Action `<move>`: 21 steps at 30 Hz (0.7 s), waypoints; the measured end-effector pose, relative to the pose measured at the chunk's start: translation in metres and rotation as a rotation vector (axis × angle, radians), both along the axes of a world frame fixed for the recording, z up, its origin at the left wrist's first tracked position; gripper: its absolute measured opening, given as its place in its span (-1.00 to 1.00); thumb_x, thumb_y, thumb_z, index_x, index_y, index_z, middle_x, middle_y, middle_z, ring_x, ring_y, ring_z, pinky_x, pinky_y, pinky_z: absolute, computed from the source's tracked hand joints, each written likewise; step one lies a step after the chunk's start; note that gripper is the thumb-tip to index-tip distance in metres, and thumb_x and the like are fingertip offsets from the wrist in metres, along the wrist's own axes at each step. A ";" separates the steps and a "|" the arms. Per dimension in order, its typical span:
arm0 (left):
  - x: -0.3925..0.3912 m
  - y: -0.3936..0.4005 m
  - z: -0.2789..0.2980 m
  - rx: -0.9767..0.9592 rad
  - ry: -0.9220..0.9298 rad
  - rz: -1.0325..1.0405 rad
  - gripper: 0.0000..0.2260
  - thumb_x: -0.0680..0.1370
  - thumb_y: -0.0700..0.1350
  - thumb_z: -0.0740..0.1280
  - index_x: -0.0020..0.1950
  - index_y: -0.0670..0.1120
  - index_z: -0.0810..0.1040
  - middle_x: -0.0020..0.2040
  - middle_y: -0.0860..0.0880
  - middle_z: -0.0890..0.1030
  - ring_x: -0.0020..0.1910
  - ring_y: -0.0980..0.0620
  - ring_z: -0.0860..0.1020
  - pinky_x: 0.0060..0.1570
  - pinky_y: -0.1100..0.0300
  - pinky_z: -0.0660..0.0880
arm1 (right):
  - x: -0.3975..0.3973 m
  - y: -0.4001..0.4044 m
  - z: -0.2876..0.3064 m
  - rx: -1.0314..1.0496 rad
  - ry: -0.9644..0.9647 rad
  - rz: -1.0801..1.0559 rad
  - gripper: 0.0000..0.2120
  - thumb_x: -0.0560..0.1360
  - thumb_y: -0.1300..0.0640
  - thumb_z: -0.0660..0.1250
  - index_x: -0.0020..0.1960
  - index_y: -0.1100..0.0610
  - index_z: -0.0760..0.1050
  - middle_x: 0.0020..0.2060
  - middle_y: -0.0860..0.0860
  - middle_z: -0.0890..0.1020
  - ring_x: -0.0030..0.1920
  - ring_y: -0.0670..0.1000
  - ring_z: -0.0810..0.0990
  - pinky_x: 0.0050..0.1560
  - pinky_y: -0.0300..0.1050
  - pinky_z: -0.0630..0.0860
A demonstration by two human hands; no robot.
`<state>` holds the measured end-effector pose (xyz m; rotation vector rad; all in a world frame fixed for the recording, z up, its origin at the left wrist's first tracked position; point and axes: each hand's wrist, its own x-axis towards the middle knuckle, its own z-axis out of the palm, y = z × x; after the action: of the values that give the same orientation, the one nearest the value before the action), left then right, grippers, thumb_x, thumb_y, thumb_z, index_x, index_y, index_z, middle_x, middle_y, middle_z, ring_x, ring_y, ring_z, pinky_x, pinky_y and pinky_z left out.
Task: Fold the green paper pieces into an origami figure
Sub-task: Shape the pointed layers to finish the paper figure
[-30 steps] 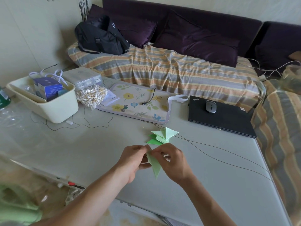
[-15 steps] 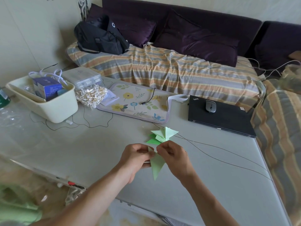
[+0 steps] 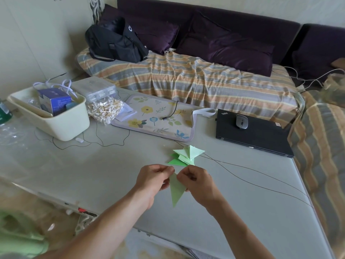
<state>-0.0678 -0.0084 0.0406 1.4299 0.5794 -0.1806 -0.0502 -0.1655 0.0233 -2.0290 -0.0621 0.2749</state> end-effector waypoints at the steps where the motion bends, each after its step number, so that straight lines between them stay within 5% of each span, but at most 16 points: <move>1: 0.000 0.000 0.000 0.003 0.001 -0.004 -0.92 0.54 -0.18 0.48 -0.09 -0.19 0.70 -0.14 -0.14 0.75 -0.19 -0.04 0.66 0.01 0.09 0.67 | 0.000 0.000 0.000 0.011 0.017 0.000 -0.88 0.50 0.09 0.39 -0.21 0.07 0.59 -0.26 0.10 0.68 -0.33 -0.04 0.53 -0.22 -0.11 0.49; 6: -0.001 0.000 0.003 -0.004 -0.013 -0.028 -0.93 0.52 -0.18 0.50 -0.10 -0.18 0.71 -0.23 -0.05 0.72 -0.22 0.02 0.62 0.07 0.09 0.63 | 0.001 -0.001 -0.001 0.064 0.059 0.036 -0.84 0.53 0.06 0.40 -0.19 0.10 0.61 -0.25 0.12 0.69 -0.31 -0.05 0.56 -0.16 -0.03 0.54; 10: -0.002 -0.001 0.003 0.006 -0.019 -0.041 -0.94 0.50 -0.19 0.52 -0.09 -0.18 0.72 -0.27 -0.01 0.71 -0.32 0.10 0.62 0.05 0.10 0.63 | 0.001 -0.001 -0.003 0.040 0.027 0.016 -0.83 0.54 0.08 0.43 -0.22 0.07 0.59 -0.36 -0.09 0.60 -0.36 -0.15 0.48 -0.28 -0.27 0.40; 21: -0.001 0.000 0.004 0.134 0.033 -0.093 -0.93 0.47 -0.16 0.54 -0.12 -0.14 0.73 -0.27 -0.01 0.73 -0.35 0.13 0.64 -0.26 0.33 0.50 | -0.004 -0.001 0.000 0.116 0.031 0.062 -0.80 0.54 0.00 0.44 -0.17 0.10 0.59 -0.35 -0.09 0.58 -0.34 -0.11 0.45 -0.32 -0.33 0.33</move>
<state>-0.0691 -0.0081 0.0446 1.5873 0.5614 -0.2433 -0.0537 -0.1662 0.0237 -1.9096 -0.1190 0.3345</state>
